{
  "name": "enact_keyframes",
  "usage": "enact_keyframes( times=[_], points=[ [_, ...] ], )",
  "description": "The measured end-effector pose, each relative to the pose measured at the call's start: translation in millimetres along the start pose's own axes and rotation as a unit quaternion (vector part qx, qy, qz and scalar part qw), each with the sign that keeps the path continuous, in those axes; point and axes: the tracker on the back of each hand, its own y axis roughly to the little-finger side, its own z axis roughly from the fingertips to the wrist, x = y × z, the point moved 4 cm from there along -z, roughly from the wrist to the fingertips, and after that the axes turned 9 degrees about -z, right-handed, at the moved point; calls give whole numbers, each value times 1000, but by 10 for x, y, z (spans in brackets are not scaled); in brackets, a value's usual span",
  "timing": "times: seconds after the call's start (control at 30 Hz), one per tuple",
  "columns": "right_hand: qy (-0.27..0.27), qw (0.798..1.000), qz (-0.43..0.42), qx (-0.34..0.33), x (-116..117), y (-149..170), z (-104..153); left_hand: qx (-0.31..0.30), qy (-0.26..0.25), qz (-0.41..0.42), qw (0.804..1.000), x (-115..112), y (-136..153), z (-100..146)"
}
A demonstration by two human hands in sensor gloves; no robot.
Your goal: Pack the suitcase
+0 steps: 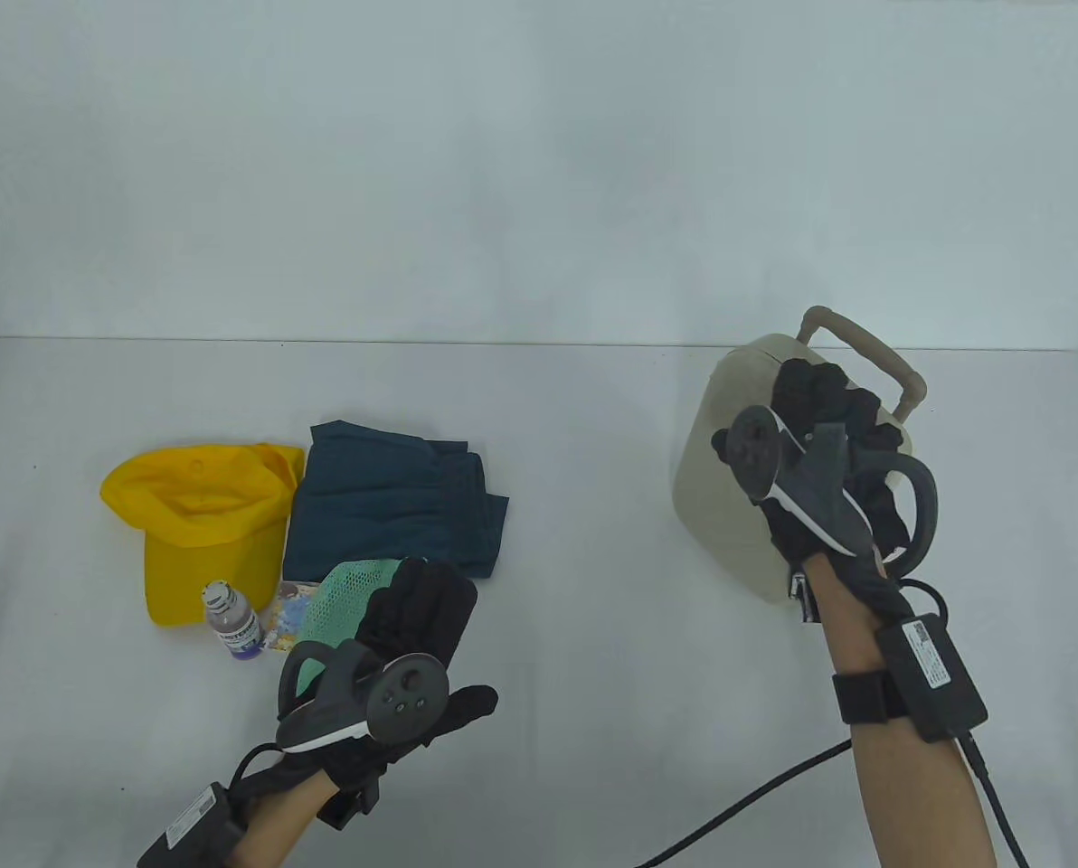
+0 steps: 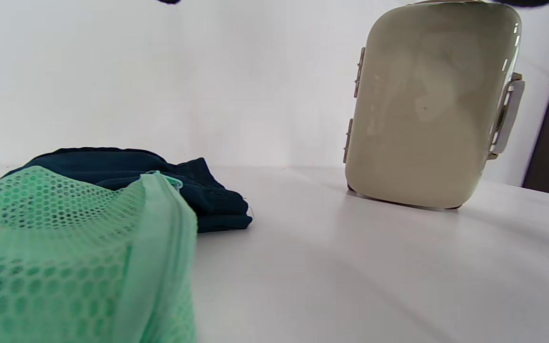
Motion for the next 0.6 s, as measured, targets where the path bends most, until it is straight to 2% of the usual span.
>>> enact_keyframes(
  times=[0.17, 0.37, 0.6],
  points=[
    [-25, 998, 40, 41, 115, 115, -163, 6, -1, -2, 1000, 13, 53, -6],
    [-70, 995, 23, 64, 278, 129, -272, 15, -16, -7, 1000, 73, 82, 39],
    [-78, 993, 6, 88, 356, 227, -313, 5, -6, -16, 1000, 13, 43, 15]
  ],
)
